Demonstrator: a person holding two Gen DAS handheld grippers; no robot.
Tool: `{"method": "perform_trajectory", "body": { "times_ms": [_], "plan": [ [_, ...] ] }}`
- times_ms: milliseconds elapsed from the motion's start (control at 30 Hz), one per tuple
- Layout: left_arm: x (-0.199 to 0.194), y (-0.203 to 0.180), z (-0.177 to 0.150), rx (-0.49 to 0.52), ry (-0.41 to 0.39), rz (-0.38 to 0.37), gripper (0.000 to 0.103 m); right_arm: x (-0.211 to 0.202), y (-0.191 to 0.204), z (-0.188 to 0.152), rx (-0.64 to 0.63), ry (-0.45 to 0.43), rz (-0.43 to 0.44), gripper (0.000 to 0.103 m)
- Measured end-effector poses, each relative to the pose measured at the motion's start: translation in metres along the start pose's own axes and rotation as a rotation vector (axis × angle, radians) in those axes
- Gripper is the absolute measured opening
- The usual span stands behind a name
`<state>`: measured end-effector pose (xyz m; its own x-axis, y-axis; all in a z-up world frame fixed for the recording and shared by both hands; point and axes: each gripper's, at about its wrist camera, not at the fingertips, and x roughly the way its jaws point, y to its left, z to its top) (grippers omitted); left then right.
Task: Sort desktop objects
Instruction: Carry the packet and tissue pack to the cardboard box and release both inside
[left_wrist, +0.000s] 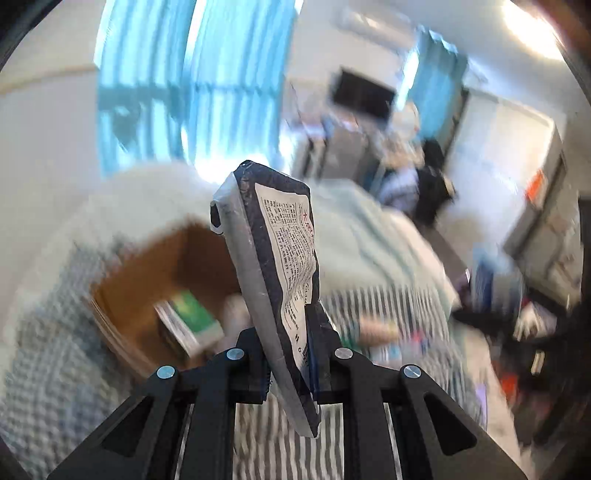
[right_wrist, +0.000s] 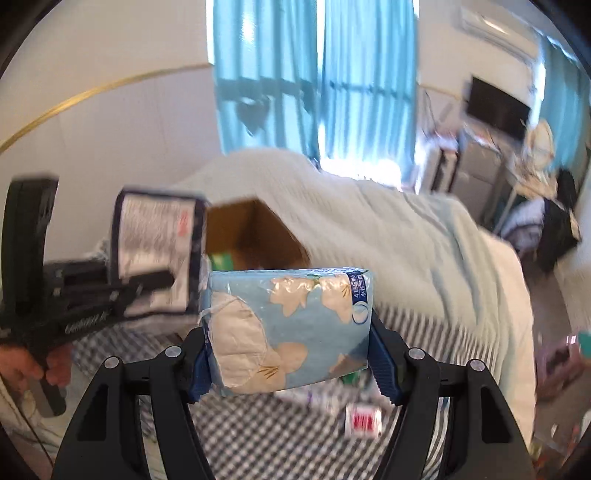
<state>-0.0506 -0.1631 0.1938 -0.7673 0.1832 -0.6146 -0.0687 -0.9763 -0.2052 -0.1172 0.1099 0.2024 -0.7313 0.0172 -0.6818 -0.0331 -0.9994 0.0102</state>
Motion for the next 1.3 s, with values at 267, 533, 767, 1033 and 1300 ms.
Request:
{"method": "perform_trajectory", "body": {
  "times_ms": [267, 533, 767, 1033, 1300],
  "plan": [
    [-0.002, 0.049, 0.042, -0.150, -0.092, 0.103, 0.015, 0.054, 0.016, 0.064, 0.147, 0.031, 0.031, 0.069],
    [0.102, 0.111, -0.050, -0.093, 0.162, 0.184, 0.016, 0.166, 0.018, 0.032, 0.230, 0.145, 0.086, 0.069],
    [0.139, 0.124, -0.053, -0.086, 0.183, 0.169, 0.016, 0.229, 0.018, 0.040, 0.244, 0.165, 0.139, 0.069],
    [0.149, 0.122, -0.037, -0.139, 0.149, 0.216, 0.080, 0.246, 0.033, 0.053, 0.216, 0.116, 0.185, 0.095],
    [0.136, 0.094, -0.035, -0.116, 0.147, 0.237, 0.080, 0.202, -0.005, 0.046, 0.178, 0.041, 0.079, 0.095]
  ]
}}
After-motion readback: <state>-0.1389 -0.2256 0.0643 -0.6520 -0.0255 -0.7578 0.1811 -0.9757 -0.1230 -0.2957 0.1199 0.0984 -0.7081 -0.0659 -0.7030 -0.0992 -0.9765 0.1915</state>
